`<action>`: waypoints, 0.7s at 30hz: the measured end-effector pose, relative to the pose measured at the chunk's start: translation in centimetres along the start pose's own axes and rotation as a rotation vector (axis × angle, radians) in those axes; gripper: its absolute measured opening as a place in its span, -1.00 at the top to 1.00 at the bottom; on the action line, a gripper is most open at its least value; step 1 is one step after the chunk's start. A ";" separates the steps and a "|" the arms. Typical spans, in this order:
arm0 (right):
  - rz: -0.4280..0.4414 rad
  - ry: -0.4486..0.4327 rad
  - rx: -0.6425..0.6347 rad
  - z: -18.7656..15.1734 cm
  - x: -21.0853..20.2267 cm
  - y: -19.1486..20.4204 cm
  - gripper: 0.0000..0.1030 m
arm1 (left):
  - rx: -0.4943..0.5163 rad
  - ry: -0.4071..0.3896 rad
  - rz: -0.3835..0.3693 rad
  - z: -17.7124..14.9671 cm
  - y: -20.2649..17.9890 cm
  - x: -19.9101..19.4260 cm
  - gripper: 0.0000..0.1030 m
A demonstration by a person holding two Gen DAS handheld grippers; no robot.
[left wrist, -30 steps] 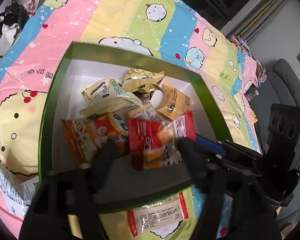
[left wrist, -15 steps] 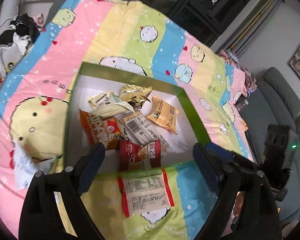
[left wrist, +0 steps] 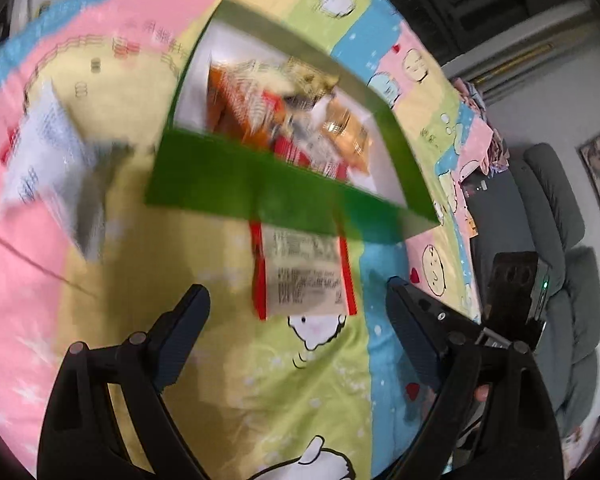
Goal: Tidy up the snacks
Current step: 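Reach the left gripper to the white-red snack packet and grasp it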
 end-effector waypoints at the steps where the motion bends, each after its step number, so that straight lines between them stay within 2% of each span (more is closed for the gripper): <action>1: 0.003 0.013 0.005 -0.3 0.5 -0.1 -0.09 | -0.013 0.014 -0.008 -0.2 0.0 0.4 -0.74; 3: 0.016 0.035 0.017 -0.7 1.4 -0.3 -0.09 | -0.029 0.038 -0.033 -0.3 -0.4 1.2 -0.72; 6: 0.023 0.050 0.021 -0.9 2.6 -0.4 -0.09 | -0.029 0.056 -0.031 -0.4 -0.7 2.0 -0.72; 15: 0.025 0.057 -0.001 -0.5 3.4 -0.5 -0.09 | -0.011 0.053 -0.023 0.1 -1.3 2.7 -0.64; 18: 0.031 0.055 -0.001 -0.5 3.5 -0.5 -0.09 | 0.010 0.058 -0.018 0.0 -1.4 3.0 -0.53; 21: 0.034 0.059 -0.013 -0.5 3.7 -0.3 -0.08 | 0.022 0.061 -0.012 0.1 -1.3 3.2 -0.25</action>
Point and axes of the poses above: each gripper's, at about its wrist camera, not at the fingertips, and x roughly the way its jaws point, y to its left, z to its top, the point moved 8 cm from there along x, roughly the way its jaws point, and after that the axes turned 15 degrees about z, right-handed, at the moved point
